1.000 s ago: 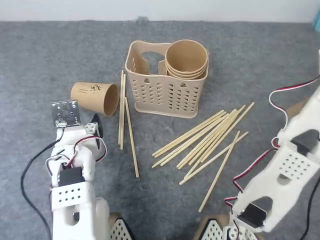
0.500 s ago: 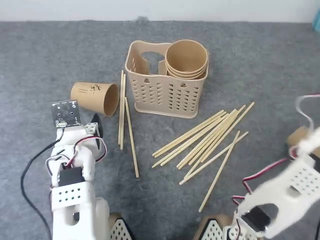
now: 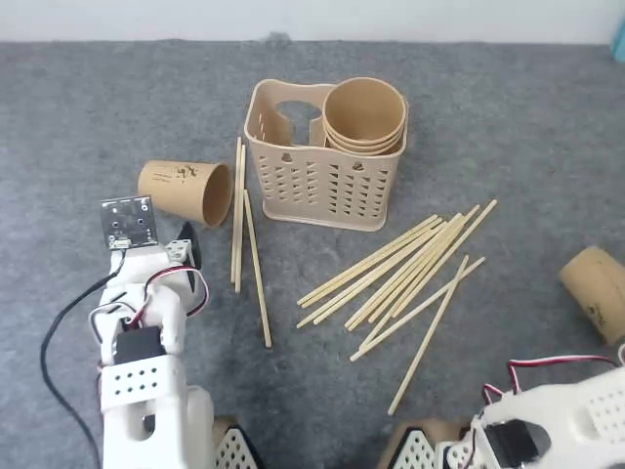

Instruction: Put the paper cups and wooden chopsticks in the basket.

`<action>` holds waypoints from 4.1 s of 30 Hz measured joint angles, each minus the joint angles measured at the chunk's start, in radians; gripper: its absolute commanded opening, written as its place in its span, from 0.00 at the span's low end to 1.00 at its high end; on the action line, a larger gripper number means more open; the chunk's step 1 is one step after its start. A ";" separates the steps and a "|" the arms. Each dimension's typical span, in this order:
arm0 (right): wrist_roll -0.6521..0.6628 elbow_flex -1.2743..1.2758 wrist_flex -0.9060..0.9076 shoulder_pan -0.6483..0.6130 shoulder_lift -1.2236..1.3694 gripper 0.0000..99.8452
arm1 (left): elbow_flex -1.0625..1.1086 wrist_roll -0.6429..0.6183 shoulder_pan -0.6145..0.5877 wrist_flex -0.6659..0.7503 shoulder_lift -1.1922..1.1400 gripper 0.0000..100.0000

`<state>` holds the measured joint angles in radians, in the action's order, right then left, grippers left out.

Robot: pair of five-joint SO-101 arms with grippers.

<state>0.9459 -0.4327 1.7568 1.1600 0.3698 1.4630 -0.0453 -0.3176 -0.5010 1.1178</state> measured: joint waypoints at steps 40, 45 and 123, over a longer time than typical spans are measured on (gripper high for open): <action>-0.713 1.238 -1.206 -0.146 -0.634 0.01 | 0.000 0.000 0.000 0.000 0.000 0.17; -0.812 1.238 -1.297 -0.245 -0.557 0.01 | 0.000 0.000 0.000 0.000 0.000 0.17; -0.882 -0.422 -0.210 -0.698 0.284 0.01 | 0.009 0.000 -0.002 0.018 0.000 0.17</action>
<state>0.0637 -0.8546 1.5466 0.4618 0.6536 1.4722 -0.0453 -0.3191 -0.4826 1.1178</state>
